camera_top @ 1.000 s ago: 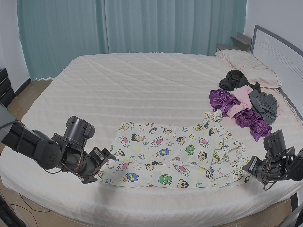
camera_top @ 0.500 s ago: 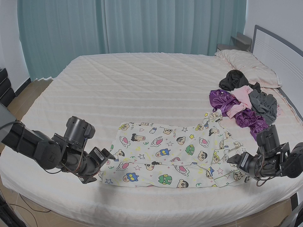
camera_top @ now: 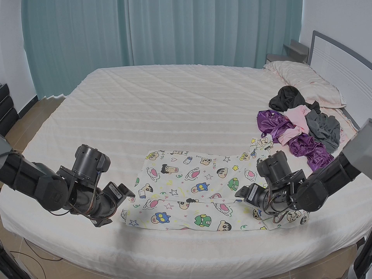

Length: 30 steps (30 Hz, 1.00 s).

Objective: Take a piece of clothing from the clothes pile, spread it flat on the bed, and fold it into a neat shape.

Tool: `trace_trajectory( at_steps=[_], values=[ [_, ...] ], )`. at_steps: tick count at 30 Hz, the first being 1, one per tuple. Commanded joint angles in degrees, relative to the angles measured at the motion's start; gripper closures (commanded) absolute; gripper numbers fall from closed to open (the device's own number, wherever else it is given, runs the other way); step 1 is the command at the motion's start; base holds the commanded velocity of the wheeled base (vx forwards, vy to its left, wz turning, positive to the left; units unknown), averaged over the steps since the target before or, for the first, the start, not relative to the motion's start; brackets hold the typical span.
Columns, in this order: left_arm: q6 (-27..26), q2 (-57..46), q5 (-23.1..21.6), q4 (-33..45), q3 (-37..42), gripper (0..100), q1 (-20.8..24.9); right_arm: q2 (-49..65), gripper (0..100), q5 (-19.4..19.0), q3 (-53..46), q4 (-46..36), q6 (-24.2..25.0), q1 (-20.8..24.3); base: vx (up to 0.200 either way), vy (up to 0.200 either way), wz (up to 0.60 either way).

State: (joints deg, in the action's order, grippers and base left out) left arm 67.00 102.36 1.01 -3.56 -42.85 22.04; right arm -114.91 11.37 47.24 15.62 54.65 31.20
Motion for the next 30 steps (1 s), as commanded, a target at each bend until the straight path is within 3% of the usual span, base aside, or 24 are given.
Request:
trace_trajectory(
  at_steps=[1, 20, 26, 30],
  values=[
    [0.1, -0.6, 0.1, 0.0, 0.3, 0, -0.2, -6.4, 0, 0.1, 3.9, -0.1, 0.1, 1.1, 0.000, 0.000, 0.00],
    [0.1, -0.6, 0.1, 0.0, 0.5, 0, -0.2, -11.8, 0, 0.8, 11.2, 0.4, -0.1, -0.4, 0.000, 0.000, 0.00],
    [0.0, -0.5, -0.1, 0.0, 0.5, 0, -0.2, -10.1, 0, 0.7, 11.1, 1.3, 0.2, -0.9, 0.000, 0.000, 0.00],
    [-3.8, 0.3, -0.6, -0.7, 0.5, 0, -0.9, -4.0, 0, -0.4, 8.8, 0.3, -0.1, 0.0, 0.000, 0.000, 0.00]
  ],
)
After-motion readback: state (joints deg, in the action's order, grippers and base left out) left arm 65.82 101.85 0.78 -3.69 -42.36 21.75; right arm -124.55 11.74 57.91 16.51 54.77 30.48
